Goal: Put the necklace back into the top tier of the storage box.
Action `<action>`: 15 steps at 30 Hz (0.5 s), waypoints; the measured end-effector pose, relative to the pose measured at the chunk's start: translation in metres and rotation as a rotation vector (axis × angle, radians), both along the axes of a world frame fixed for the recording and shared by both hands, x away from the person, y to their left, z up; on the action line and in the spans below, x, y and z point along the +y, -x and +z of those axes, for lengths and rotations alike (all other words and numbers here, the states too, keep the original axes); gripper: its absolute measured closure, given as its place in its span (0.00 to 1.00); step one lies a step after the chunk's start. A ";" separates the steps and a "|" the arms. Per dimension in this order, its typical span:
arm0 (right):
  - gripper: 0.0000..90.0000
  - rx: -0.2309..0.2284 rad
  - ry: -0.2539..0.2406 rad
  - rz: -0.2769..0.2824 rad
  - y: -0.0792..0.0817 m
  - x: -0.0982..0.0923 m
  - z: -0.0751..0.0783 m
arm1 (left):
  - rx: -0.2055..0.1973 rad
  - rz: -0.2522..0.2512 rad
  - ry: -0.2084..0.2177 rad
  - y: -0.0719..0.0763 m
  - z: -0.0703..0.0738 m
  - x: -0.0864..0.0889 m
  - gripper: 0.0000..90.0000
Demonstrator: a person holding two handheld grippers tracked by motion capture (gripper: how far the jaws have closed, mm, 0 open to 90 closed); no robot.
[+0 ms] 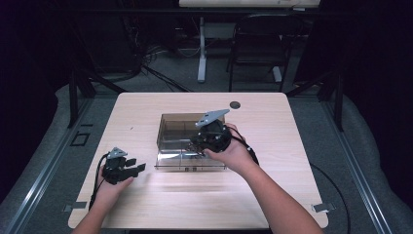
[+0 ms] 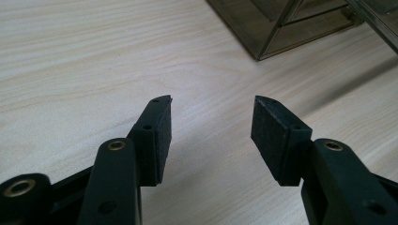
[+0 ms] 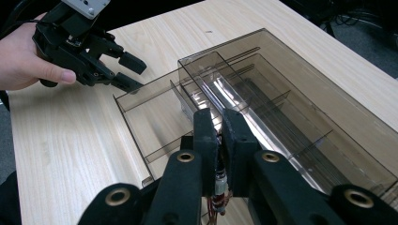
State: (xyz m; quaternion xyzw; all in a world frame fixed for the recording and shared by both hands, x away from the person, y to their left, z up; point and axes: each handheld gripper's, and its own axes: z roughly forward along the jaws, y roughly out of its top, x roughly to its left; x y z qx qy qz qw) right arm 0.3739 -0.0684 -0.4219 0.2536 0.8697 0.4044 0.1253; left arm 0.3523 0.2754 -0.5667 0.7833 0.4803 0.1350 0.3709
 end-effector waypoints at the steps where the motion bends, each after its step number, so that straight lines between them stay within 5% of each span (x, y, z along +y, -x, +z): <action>1: 0.94 0.002 -0.006 0.000 0.000 0.001 -0.001 | 0.001 -0.002 -0.001 0.000 0.000 0.000 0.54; 15: 0.95 0.005 0.008 -0.005 -0.005 0.011 -0.016 | 0.001 -0.002 0.000 0.000 0.000 0.000 0.54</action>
